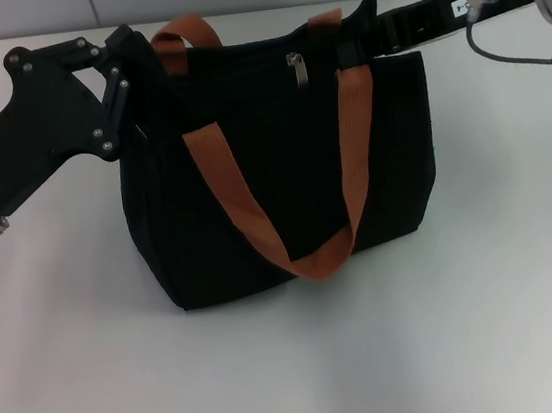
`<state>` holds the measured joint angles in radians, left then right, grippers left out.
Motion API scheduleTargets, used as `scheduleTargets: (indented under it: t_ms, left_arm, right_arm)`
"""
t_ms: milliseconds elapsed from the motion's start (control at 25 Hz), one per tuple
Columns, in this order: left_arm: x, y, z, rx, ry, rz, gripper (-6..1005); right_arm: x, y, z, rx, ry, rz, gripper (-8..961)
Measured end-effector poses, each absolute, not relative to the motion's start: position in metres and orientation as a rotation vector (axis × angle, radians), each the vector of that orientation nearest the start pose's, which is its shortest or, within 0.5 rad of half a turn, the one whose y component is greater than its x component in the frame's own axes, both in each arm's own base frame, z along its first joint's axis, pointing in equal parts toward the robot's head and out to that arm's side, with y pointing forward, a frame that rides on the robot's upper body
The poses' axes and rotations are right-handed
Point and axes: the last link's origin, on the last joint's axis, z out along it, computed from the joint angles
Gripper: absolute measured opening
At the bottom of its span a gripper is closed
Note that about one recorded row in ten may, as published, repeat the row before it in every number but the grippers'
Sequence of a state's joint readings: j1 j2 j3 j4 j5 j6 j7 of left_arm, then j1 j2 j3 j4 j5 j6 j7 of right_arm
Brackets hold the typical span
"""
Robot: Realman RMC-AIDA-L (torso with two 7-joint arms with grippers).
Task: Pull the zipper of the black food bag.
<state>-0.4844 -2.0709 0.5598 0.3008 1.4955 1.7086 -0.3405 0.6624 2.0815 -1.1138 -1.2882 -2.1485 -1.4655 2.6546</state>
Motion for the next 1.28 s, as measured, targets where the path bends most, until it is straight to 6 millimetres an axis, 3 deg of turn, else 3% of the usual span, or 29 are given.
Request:
scheduleTargets:
  t_ms: [680, 880, 1280]
  left_arm:
    - [-0.256, 0.311, 0.016, -2.072, 0.255, -1.008, 23]
    - [-0.254, 0.311, 0.016, -2.069, 0.264, -1.021, 23]
    - [-0.251, 0.309, 0.016, -2.069, 0.276, -1.042, 23]
  right_arm:
    - [0.104, 0.381, 0.027, -2.673, 1.240, 0.440, 152]
    - [0.104, 0.385, 0.020, -2.675, 1.282, 0.424, 242]
    - [0.102, 0.393, 0.003, -2.674, 1.295, 0.365, 238]
